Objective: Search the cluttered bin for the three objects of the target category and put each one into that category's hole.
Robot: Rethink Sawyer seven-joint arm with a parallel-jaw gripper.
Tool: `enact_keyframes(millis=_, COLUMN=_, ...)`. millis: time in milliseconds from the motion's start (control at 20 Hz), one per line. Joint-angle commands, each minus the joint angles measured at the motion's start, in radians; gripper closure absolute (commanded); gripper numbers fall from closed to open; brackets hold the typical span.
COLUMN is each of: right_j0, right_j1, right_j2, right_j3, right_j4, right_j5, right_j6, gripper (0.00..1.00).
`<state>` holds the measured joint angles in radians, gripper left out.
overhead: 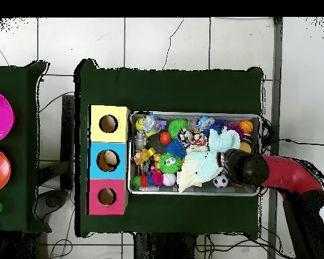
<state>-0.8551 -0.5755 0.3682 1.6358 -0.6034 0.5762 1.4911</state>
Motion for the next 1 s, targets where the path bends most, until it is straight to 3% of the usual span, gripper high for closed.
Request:
enact_keyframes(millis=50, right_j0=0.008, right_j1=0.071, right_j2=0.097, right_j3=-0.037, right_j4=-0.095, right_j5=0.037, right_j6=-0.218, gripper=0.0)
enact_keyframes(millis=850, right_j0=0.021, right_j1=0.066, right_j2=0.119, right_j3=-0.072, right_j4=-0.103, right_j5=0.049, right_j6=-0.205, gripper=0.0)
enact_keyframes(millis=1000, right_j0=0.065, right_j1=0.02, right_j2=0.103, right_j3=-0.07, right_j4=-0.092, right_j5=0.08, right_j6=-0.171, gripper=0.0)
